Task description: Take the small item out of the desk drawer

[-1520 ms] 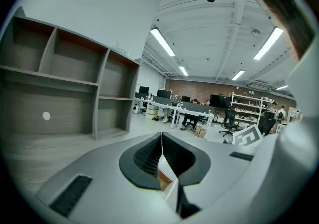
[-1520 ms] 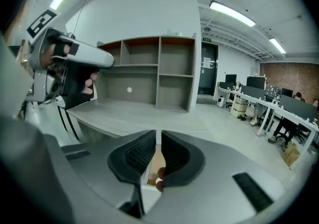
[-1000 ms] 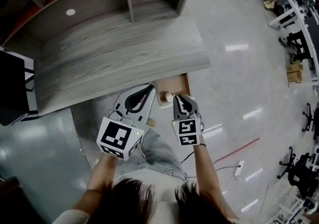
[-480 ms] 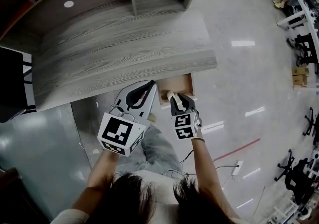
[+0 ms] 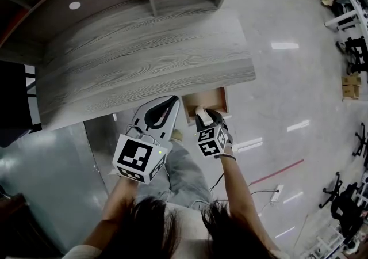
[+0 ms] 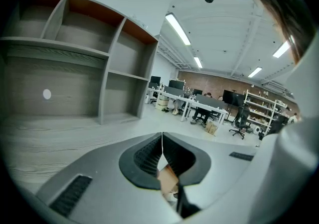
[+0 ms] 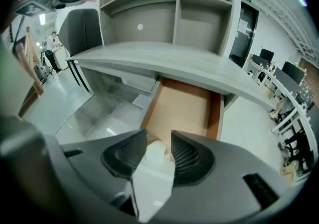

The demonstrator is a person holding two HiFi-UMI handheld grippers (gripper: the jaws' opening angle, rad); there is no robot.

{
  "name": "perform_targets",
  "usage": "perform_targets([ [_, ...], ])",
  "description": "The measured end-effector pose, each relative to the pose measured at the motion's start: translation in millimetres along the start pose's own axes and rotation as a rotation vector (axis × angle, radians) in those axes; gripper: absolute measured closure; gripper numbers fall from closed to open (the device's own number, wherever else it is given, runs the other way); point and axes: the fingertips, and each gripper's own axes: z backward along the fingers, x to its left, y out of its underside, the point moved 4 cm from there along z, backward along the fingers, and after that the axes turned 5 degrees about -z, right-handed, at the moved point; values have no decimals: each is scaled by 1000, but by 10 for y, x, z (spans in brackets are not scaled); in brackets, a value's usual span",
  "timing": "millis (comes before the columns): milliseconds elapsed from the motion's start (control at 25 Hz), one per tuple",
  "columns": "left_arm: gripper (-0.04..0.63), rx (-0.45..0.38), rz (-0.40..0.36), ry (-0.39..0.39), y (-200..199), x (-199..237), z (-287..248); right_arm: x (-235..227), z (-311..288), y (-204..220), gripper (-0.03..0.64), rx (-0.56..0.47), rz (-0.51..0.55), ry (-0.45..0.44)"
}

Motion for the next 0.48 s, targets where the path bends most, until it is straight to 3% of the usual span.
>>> perform_targets([
  [480, 578, 43, 17, -20, 182, 85, -122, 17, -395, 243, 454, 117, 12, -43],
])
